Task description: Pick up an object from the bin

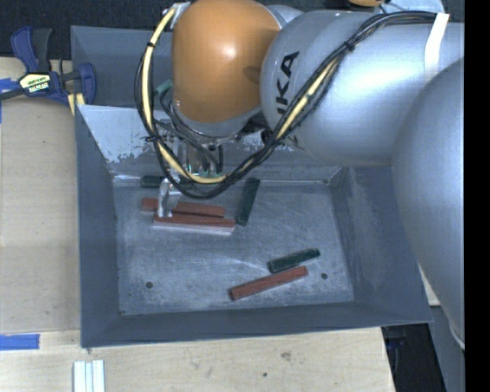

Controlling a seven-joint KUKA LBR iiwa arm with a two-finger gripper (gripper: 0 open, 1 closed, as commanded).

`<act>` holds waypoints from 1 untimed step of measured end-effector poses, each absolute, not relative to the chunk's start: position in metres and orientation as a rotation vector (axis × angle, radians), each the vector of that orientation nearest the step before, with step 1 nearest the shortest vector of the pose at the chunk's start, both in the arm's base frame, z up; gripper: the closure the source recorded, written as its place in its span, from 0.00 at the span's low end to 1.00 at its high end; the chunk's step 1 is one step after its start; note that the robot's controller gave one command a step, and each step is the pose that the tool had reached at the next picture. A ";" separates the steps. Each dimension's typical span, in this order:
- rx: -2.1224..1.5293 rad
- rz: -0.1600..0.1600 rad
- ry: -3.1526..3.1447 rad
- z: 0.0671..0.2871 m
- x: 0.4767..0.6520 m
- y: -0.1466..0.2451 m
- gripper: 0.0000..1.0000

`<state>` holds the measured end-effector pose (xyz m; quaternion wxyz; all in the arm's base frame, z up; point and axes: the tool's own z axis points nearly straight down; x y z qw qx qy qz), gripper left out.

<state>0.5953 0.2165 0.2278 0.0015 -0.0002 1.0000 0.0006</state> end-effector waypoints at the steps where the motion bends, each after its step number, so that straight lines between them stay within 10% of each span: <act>1: -0.065 0.004 3.132 0.176 0.598 0.209 0.00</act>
Offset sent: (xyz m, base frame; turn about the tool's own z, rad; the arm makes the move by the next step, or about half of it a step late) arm 0.0071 -0.0198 -0.1578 -0.1113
